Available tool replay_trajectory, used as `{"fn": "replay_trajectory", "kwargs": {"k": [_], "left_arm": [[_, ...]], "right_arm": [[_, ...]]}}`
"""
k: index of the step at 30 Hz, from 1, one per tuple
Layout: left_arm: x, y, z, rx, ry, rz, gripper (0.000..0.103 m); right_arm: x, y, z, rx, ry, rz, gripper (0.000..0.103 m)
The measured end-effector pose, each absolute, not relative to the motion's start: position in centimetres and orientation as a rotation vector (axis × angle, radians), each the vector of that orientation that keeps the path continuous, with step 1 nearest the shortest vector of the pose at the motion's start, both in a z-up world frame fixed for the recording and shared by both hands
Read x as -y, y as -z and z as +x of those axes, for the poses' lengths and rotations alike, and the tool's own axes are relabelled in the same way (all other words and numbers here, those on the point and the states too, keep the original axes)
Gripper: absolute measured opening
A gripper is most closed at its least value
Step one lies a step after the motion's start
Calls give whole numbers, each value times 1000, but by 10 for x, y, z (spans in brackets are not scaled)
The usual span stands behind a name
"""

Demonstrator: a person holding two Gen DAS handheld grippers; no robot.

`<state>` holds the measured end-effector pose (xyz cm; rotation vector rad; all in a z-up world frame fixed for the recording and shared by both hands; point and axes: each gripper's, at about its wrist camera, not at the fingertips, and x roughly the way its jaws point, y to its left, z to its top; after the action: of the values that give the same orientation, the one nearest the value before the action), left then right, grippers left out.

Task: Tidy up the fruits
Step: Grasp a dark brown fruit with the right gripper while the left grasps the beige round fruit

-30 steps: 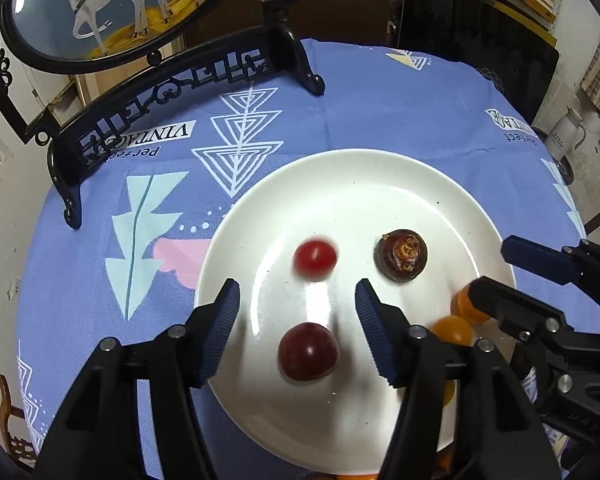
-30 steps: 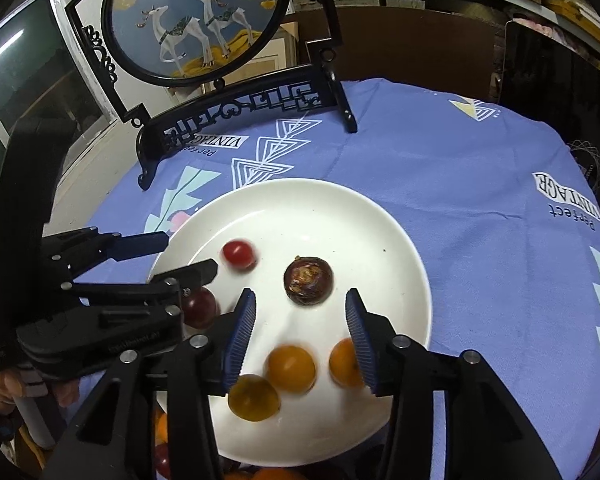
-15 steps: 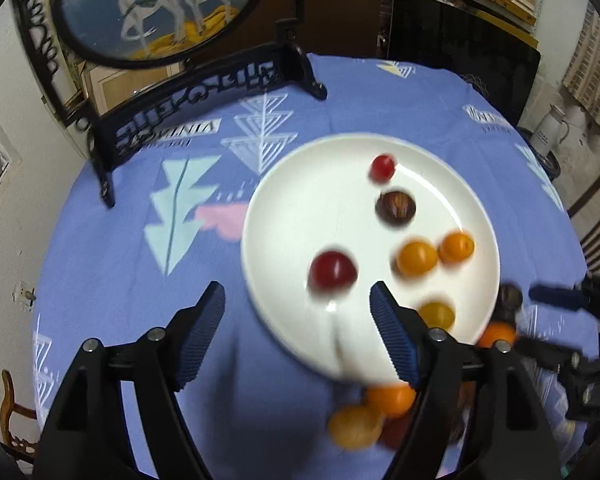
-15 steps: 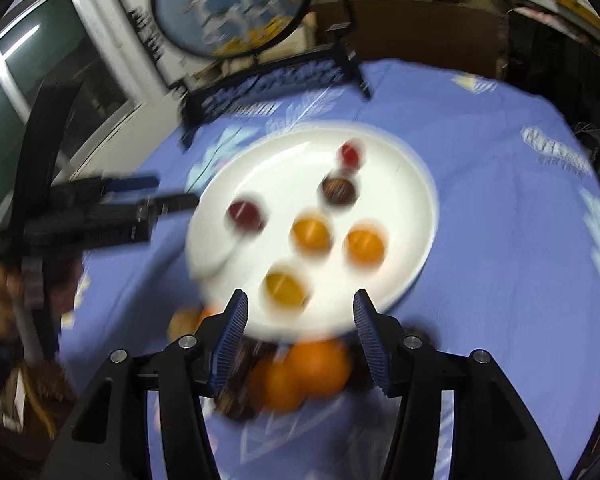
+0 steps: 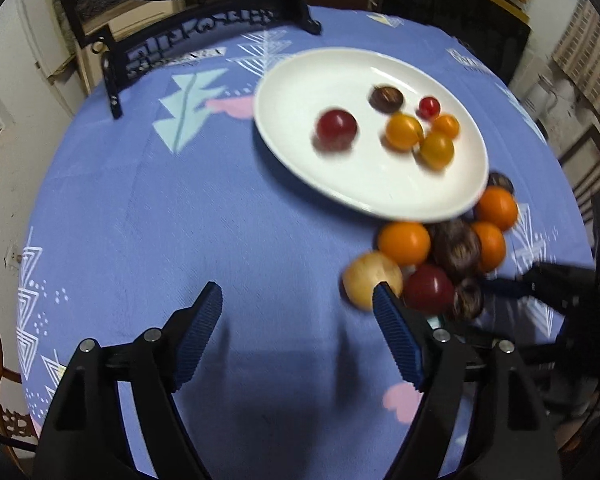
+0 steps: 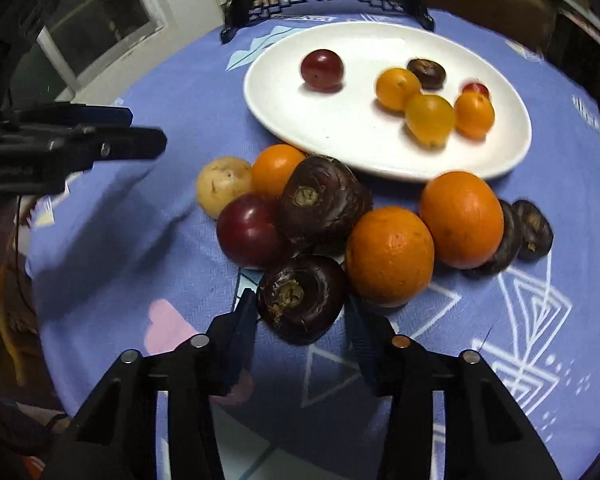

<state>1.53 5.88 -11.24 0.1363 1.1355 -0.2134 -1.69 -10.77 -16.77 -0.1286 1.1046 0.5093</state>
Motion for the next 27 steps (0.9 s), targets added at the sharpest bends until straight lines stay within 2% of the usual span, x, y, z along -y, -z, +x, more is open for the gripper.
{"fn": "replay_trajectory", "kwargs": {"k": [15, 17, 18, 22, 27], "left_arm": [[-20, 159, 34, -1119, 341, 296, 75], [-18, 157, 38, -1127, 380, 282, 57], [-17, 156, 37, -1136, 400, 279, 42], [-18, 154, 37, -1161, 399, 257, 41], [-32, 117, 31, -1108, 373, 173, 41]], "right_arm": [[162, 159, -40, -1138, -427, 53, 45], [162, 160, -44, -1137, -424, 61, 45], [159, 160, -42, -1137, -424, 63, 45], [161, 157, -46, -1125, -427, 61, 45], [158, 138, -40, -1077, -452, 60, 44]]}}
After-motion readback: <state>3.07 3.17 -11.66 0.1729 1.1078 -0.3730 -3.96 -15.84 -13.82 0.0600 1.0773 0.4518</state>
